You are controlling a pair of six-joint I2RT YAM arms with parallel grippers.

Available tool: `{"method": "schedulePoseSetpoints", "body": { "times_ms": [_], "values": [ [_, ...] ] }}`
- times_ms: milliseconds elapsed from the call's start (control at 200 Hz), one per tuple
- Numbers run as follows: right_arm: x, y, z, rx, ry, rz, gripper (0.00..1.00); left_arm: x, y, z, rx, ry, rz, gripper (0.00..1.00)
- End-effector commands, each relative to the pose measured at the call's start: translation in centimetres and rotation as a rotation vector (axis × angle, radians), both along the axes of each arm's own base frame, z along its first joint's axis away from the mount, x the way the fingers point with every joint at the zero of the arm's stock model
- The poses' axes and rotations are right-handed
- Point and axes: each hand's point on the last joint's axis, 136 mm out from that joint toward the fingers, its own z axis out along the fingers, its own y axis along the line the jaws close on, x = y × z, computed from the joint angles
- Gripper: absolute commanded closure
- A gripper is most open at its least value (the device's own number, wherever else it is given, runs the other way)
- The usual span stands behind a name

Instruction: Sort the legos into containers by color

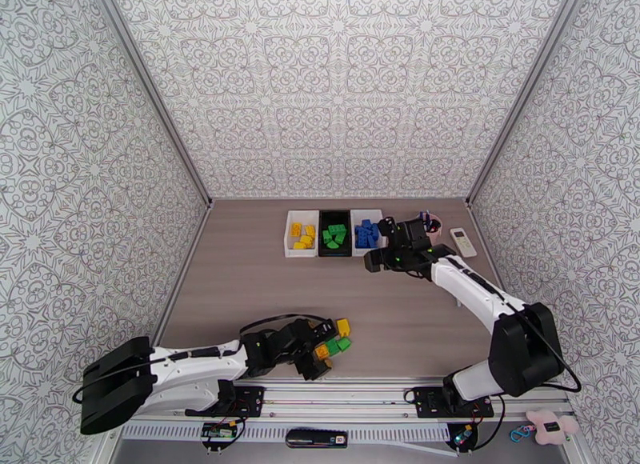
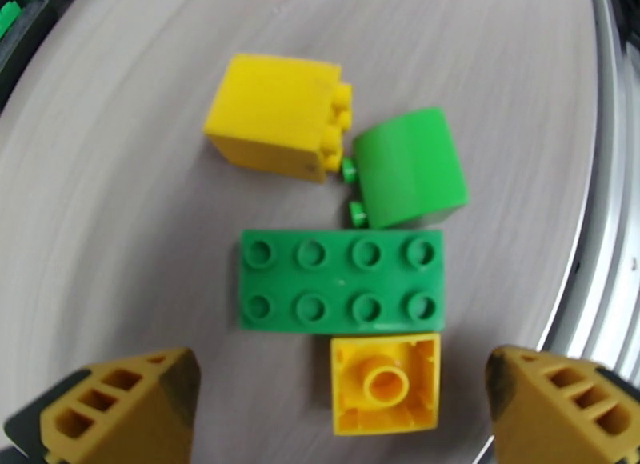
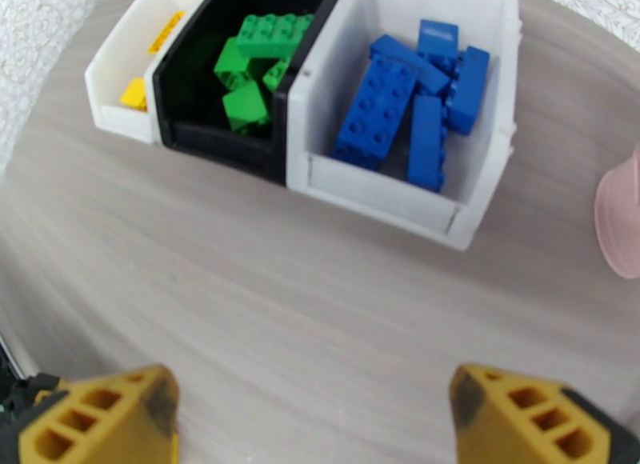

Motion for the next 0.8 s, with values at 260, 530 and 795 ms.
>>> {"method": "schedulePoseSetpoints", "body": {
  "times_ms": [260, 530, 795],
  "values": [
    [-0.2, -0.5, 0.8, 0.007, -0.026, -0.045, 0.07, -0.1, -0.5, -0.9, -0.011, 0.0, -0.01, 0.13],
    [0.4, 0.0, 1.1, 0.017, -0.021, -0.041, 0.07, -1.0, 0.2, -0.9, -0.052, 0.026, 0.013, 0.44],
    [0.2, -0.1, 1.0, 0.015, -0.012, -0.042, 0.07, -0.8, 0.6, -0.2, -0.079, 0.01, 0.039, 0.64]
  ]
}}
